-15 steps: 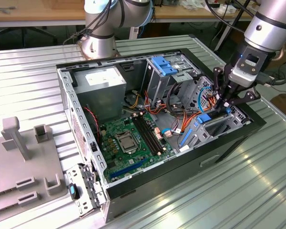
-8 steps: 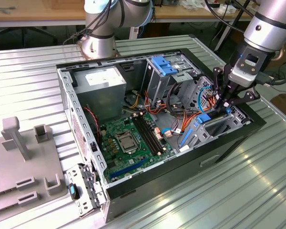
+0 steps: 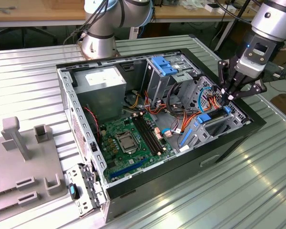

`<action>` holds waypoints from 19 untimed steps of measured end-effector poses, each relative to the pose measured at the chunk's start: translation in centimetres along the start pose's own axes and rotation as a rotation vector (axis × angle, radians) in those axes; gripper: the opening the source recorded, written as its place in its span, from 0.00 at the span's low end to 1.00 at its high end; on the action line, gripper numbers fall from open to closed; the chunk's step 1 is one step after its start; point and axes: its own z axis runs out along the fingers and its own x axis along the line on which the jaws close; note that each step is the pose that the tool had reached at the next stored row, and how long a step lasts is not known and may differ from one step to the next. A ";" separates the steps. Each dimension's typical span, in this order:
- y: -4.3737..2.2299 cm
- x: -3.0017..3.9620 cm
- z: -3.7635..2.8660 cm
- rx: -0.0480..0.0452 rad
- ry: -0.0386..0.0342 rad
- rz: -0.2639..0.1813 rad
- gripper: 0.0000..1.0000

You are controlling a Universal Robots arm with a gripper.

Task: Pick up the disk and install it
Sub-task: 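Insert the first disk wire, then insert the second disk wire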

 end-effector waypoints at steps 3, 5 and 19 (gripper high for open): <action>0.00 0.00 -0.01 0.0000 0.0000 0.000 0.11; 0.00 0.00 -0.02 0.0000 0.0000 0.000 0.11; -0.12 0.04 -1.78 -0.0029 -0.0241 0.001 0.11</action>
